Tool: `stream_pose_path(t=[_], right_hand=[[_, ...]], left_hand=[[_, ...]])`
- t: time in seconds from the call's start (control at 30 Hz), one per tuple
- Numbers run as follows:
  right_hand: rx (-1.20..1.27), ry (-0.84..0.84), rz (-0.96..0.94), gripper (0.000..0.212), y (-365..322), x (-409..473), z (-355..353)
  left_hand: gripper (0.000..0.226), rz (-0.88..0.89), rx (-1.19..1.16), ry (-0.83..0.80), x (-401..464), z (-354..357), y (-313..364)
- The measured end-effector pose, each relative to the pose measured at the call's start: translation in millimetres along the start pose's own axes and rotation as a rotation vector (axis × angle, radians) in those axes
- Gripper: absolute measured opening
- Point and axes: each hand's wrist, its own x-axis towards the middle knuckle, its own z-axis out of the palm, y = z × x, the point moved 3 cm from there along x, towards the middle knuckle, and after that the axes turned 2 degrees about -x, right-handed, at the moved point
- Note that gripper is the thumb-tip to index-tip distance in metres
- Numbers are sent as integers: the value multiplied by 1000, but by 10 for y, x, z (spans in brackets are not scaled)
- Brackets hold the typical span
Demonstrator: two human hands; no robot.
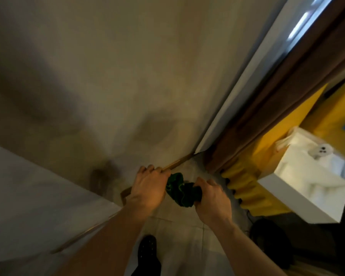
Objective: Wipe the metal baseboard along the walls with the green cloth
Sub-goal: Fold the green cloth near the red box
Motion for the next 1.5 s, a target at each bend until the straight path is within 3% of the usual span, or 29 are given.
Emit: stream_pose_path(t=[0.3, 0.7, 1.1, 1.5], right_hand=[[19, 182, -117, 44, -292, -309, -1440], [-2, 290, -420, 35, -426, -919, -2515], [22, 277, -613, 35, -1017, -1205, -2677], [28, 214, -932, 34, -2861, -1974, -2140]], left_hand=[[32, -123, 4, 143, -300, -1505, 417], [42, -305, 116, 355, -1171, -2473, 944], [44, -509, 180, 432, -1946, -2790, 717], [34, -834, 140, 524, -3659, -2805, -453]])
